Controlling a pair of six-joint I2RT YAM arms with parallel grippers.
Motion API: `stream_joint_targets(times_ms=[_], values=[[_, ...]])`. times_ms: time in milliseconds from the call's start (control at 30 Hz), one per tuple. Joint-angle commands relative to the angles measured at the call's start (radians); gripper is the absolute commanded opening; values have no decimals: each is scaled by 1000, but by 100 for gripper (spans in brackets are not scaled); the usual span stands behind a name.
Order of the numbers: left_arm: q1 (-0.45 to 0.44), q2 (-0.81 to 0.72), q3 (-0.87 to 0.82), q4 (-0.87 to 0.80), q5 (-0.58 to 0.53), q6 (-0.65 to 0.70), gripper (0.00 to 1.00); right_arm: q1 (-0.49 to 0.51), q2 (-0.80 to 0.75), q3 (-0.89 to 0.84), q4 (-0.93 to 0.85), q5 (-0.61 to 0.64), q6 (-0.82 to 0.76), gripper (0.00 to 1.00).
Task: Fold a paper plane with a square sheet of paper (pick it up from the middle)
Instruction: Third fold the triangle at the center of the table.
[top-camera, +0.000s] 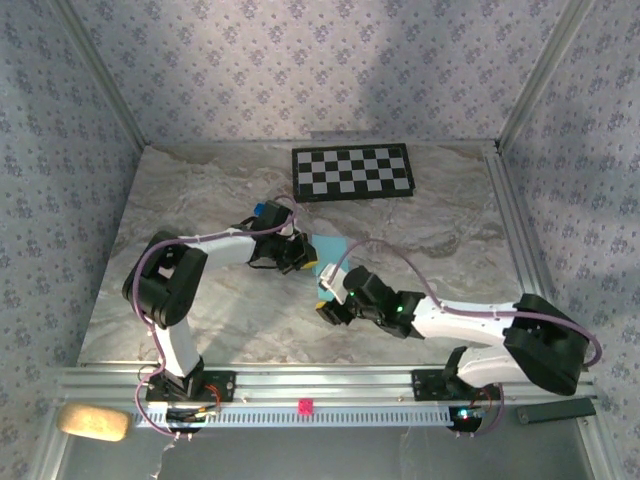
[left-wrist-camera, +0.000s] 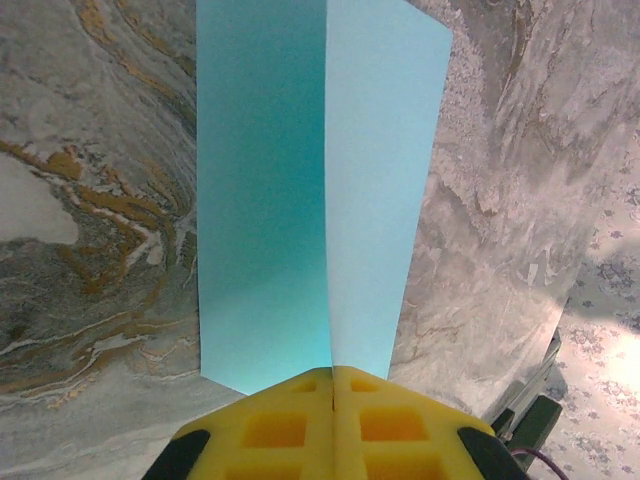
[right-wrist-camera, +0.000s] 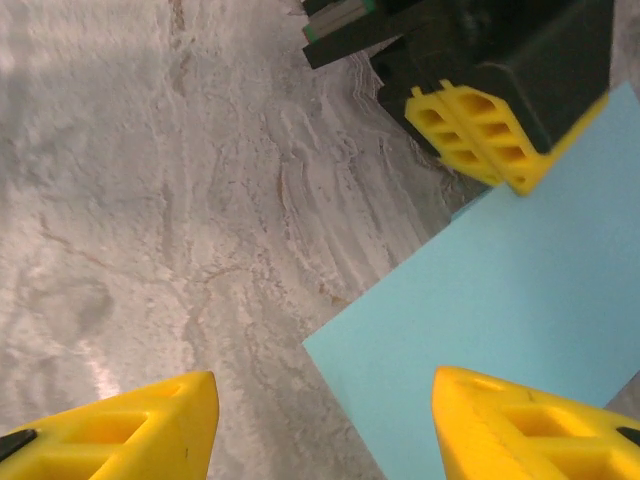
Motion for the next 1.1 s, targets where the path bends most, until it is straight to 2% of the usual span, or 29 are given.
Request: stream_joint_targets(times_ms=[0,133,300,833,1067], values=[[1,-30,27,-29,20,-10,6,60,63,10,119,211,-136,61],[2,-33,24,-24,18,-13,6,120,143,28,178,348,-166,63],[1,-34,23,-21,17,-14,6,146,221,43,201,445,-174,62],[1,-42,17,4,0,-19,6,142,223,28,205,440,-104,32],[0,-46,10,7,-6,-19,7,138,202,13,203,432,-92,27]])
